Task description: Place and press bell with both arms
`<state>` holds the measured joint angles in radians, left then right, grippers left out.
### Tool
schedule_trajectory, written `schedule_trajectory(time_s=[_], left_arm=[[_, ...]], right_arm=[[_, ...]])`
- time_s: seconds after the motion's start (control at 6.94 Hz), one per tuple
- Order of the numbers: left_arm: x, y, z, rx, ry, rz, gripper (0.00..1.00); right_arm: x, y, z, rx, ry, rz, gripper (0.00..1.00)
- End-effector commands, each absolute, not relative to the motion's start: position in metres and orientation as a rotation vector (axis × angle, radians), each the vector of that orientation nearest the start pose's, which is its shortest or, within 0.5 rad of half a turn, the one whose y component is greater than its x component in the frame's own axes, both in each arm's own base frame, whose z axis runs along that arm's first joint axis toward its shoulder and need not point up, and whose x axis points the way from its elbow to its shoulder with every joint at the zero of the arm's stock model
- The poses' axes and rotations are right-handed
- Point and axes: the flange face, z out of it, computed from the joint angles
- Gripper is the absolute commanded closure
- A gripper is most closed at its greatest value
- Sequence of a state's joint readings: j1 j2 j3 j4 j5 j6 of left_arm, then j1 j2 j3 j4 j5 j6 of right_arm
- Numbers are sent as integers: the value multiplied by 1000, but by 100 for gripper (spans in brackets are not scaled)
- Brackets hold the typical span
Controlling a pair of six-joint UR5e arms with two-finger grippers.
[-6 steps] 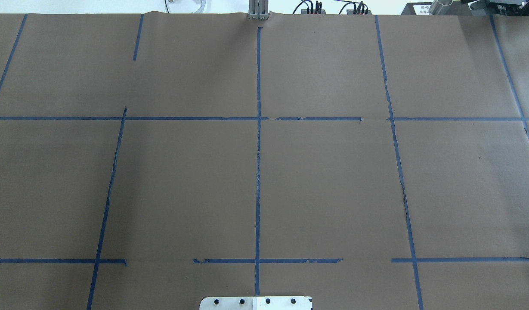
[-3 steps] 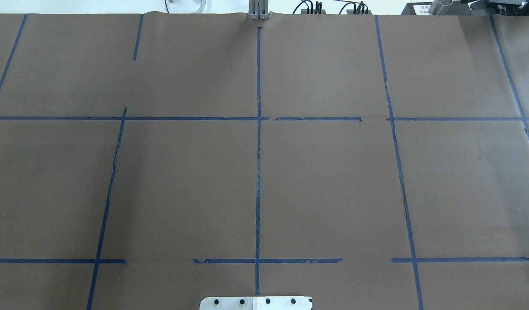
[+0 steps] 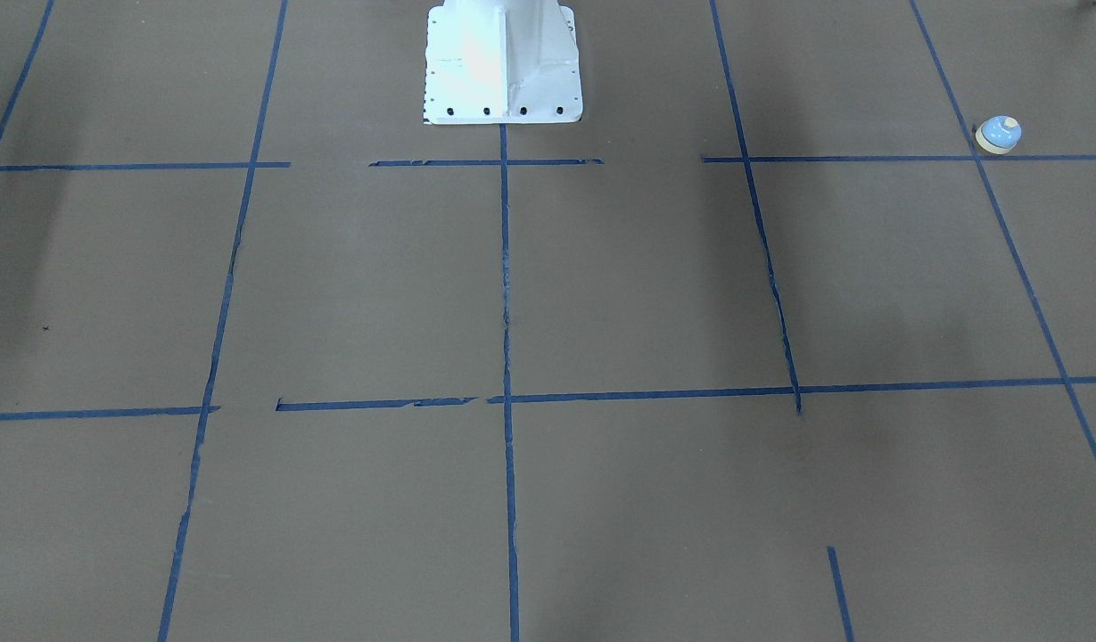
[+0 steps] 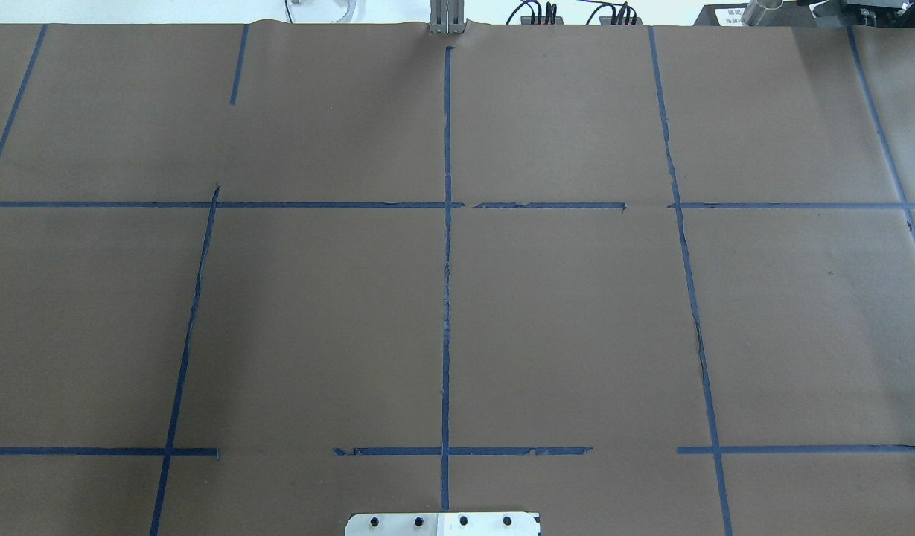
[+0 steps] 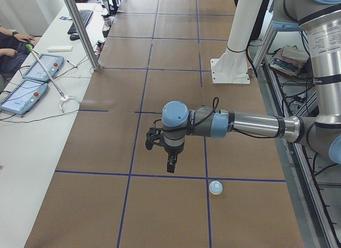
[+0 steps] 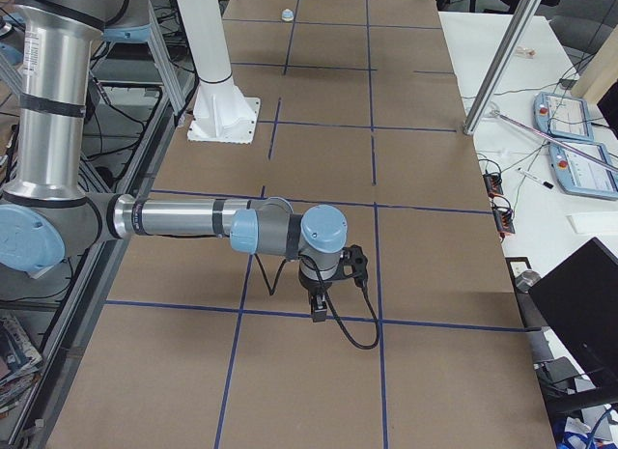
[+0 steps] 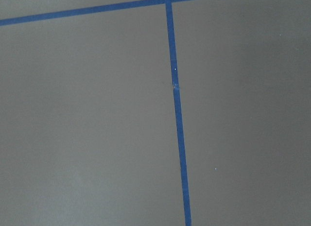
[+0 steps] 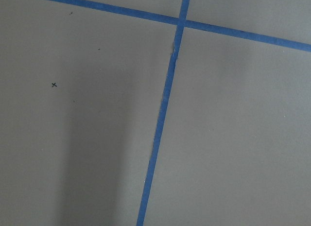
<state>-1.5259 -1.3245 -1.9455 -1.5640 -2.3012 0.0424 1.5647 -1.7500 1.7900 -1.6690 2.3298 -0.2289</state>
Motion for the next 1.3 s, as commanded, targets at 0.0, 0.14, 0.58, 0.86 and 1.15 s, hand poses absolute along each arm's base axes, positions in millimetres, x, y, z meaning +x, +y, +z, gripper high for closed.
schedule_trajectory(time_s=[0.0, 0.14, 0.58, 0.86, 1.15], left_arm=[[-49, -410, 562, 182, 737, 156, 0], [-45, -408, 558, 216, 735, 180, 0], [29, -386, 579, 80, 724, 214, 0], [73, -355, 627, 37, 614, 270, 0], [72, -304, 664, -36, 604, 317, 0]], right_arm=[[62, -413, 642, 32, -760, -202, 0], [62, -412, 642, 31, -760, -203, 0], [62, -413, 636, 43, -759, -207, 0], [63, -412, 636, 45, -757, -207, 0], [62, -412, 632, 51, -758, -211, 0]])
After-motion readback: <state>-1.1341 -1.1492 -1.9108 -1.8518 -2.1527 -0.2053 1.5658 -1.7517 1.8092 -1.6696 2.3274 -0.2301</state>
